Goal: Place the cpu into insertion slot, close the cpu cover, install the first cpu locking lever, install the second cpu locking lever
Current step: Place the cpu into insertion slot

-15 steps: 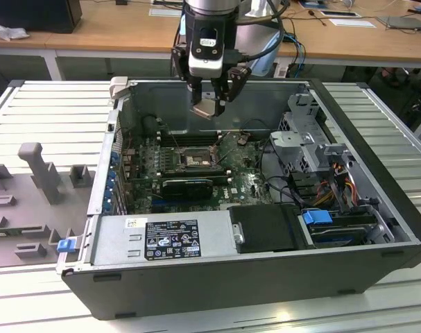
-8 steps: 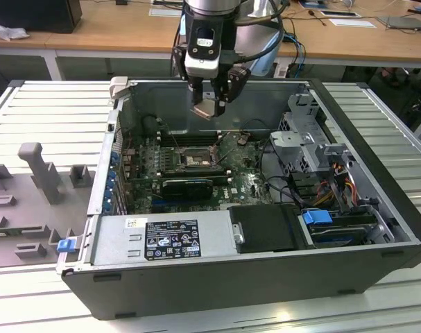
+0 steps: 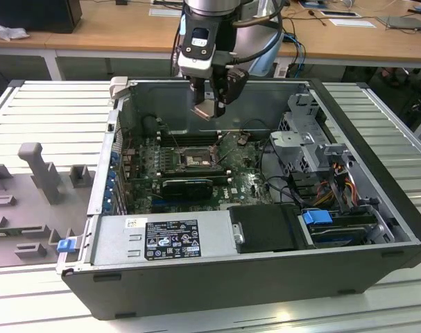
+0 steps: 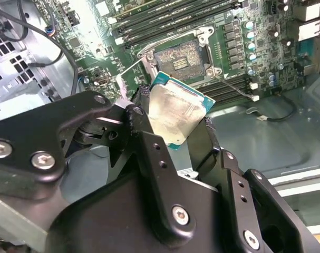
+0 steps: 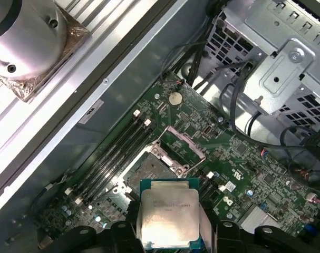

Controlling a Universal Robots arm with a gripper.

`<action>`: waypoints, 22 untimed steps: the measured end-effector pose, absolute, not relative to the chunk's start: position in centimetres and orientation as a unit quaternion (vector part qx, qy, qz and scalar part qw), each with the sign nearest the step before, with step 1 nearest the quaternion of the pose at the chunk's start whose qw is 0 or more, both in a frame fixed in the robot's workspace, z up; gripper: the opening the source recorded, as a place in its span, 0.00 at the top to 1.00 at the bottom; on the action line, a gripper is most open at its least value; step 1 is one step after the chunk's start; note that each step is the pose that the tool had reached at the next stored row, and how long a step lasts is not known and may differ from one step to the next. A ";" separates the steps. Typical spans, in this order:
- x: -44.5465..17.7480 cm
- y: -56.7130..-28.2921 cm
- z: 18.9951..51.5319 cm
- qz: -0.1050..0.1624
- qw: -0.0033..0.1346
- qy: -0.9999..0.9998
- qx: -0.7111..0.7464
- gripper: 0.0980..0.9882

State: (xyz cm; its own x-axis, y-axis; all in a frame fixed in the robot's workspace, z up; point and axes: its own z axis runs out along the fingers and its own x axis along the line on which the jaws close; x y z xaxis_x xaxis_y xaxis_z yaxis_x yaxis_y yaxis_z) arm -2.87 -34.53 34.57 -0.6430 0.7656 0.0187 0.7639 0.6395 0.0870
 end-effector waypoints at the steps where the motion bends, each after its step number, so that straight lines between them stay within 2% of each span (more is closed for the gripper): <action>1: -2.9 -34.5 34.6 0.043 0.010 0.903 0.428 0.52; 22: -2.9 -34.5 34.4 0.043 0.013 0.870 0.490 0.52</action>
